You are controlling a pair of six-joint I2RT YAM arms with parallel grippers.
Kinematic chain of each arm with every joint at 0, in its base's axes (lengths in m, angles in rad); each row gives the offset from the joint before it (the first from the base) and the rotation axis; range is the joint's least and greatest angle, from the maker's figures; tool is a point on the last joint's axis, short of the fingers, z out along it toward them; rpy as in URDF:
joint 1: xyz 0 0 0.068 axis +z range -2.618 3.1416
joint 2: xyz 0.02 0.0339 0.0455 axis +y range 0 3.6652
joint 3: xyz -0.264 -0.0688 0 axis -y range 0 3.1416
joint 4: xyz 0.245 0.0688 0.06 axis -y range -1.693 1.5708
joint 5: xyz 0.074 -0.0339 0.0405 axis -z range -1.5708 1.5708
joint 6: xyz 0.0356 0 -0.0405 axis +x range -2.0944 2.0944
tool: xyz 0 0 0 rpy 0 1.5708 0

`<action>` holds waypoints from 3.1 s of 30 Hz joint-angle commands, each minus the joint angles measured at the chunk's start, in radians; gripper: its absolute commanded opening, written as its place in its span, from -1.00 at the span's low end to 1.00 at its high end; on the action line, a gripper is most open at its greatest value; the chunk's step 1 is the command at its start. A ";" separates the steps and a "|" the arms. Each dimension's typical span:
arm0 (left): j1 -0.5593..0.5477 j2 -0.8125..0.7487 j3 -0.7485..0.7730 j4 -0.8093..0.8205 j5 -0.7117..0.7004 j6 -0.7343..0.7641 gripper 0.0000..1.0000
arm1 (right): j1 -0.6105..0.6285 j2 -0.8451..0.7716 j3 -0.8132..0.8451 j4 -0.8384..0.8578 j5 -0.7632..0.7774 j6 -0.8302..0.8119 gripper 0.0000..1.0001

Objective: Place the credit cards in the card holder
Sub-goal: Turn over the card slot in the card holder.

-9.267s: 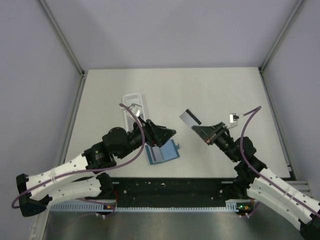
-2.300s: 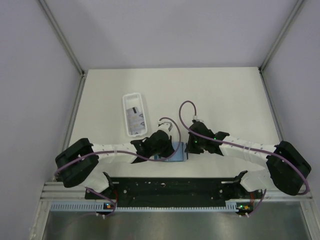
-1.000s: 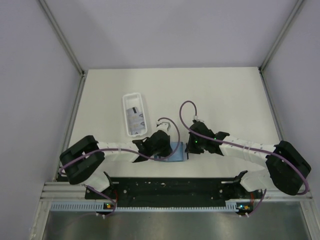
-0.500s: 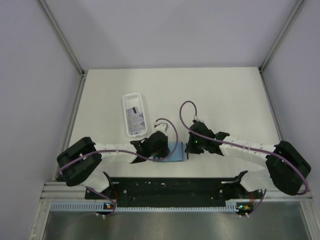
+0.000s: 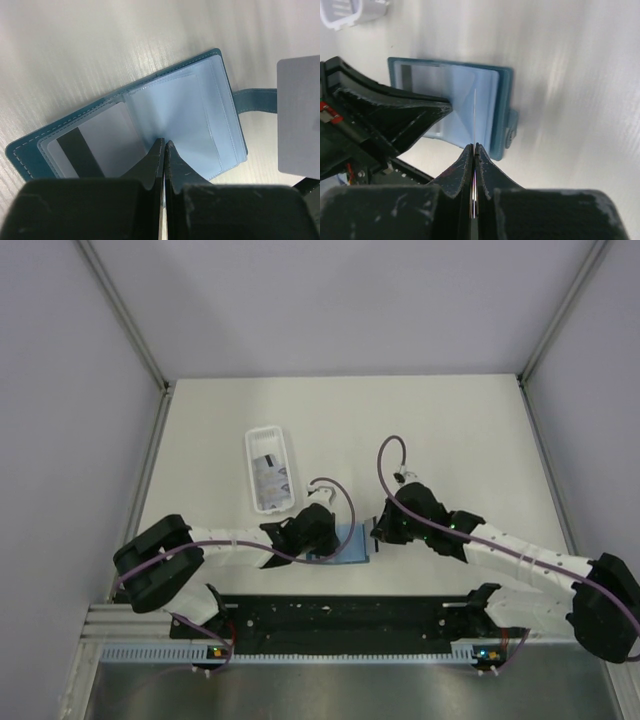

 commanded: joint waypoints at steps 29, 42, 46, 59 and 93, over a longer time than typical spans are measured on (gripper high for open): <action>0.007 -0.003 -0.034 -0.070 0.003 0.015 -1.00 | -0.011 0.246 -0.008 0.189 -0.237 -0.027 -1.00; 0.005 -0.034 -0.031 -0.096 0.005 0.013 -1.00 | -0.011 0.268 -0.006 0.214 -0.243 -0.030 -1.00; 0.005 -0.043 -0.029 -0.099 0.011 0.013 -1.00 | -0.008 0.272 -0.012 0.229 -0.255 -0.030 -1.00; 0.007 -0.121 -0.005 -0.119 0.022 0.035 -1.00 | -0.008 0.277 -0.012 0.252 -0.283 -0.045 -1.00; 0.013 -0.514 -0.060 -0.317 -0.146 0.015 -1.00 | 0.073 0.289 0.106 0.340 -0.381 -0.027 -1.00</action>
